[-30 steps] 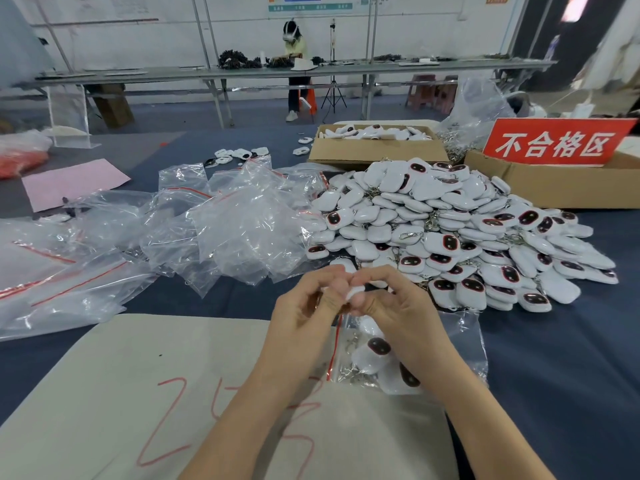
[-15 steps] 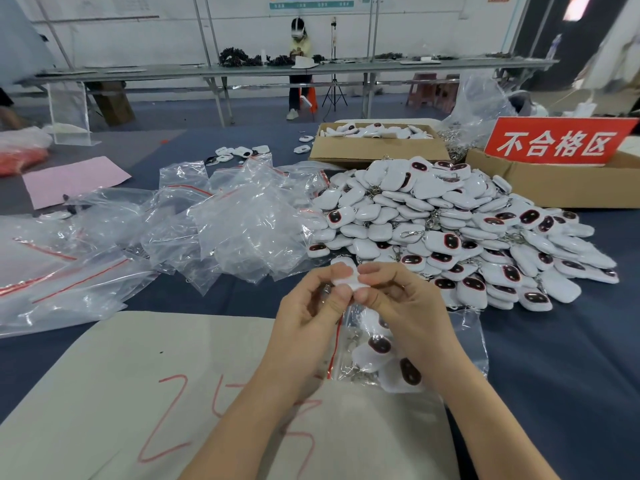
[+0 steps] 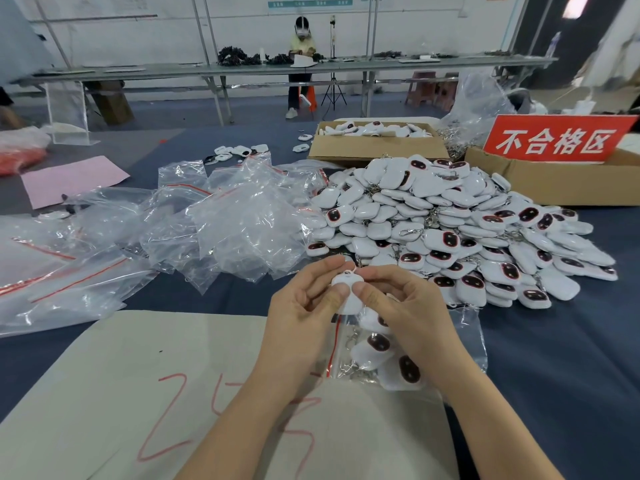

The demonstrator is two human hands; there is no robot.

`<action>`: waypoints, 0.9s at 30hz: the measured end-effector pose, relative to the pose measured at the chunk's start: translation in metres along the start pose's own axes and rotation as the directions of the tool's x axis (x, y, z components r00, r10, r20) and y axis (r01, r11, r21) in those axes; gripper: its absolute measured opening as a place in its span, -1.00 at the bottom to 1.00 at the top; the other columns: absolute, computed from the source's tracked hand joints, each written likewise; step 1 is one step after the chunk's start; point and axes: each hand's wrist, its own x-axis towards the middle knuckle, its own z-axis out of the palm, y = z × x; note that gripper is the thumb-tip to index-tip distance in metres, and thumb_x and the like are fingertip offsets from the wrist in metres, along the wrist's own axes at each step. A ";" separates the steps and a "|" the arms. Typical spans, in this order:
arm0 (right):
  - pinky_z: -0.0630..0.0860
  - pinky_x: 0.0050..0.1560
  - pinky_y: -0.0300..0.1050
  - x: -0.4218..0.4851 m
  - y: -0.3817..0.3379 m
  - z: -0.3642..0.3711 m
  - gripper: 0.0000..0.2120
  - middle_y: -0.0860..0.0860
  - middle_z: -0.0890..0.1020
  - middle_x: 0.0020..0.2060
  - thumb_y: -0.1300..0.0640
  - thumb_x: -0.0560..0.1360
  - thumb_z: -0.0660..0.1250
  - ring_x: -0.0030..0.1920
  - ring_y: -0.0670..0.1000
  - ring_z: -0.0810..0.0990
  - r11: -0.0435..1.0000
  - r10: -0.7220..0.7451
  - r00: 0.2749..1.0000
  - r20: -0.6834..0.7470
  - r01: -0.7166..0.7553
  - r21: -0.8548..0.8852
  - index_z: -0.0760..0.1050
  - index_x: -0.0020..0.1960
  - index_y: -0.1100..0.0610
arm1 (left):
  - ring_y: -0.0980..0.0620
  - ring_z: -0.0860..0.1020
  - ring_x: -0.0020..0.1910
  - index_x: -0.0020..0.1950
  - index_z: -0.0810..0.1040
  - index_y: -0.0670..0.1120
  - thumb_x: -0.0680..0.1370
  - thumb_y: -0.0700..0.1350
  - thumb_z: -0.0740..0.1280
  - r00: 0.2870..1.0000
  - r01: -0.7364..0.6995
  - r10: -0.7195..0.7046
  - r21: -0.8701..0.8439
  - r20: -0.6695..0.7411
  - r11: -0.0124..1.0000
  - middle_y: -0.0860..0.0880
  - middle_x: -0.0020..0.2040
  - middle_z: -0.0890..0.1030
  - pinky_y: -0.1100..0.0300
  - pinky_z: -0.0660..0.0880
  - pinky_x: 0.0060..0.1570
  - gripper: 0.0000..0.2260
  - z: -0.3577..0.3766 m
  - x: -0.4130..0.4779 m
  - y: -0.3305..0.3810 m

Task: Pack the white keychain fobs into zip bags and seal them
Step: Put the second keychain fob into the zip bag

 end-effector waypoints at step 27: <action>0.54 -0.23 -0.36 0.003 0.006 -0.016 -0.85 -0.24 0.66 -0.27 0.09 0.59 0.35 -0.31 -0.26 0.58 0.944 -0.045 0.999 -0.007 0.040 -0.326 0.62 -0.01 -0.16 | 0.35 0.58 0.04 0.19 0.62 0.19 0.70 -0.08 0.24 0.999 -0.004 -0.016 0.478 0.037 0.878 0.32 0.02 0.67 0.47 0.39 0.00 -0.78 -0.048 0.010 0.006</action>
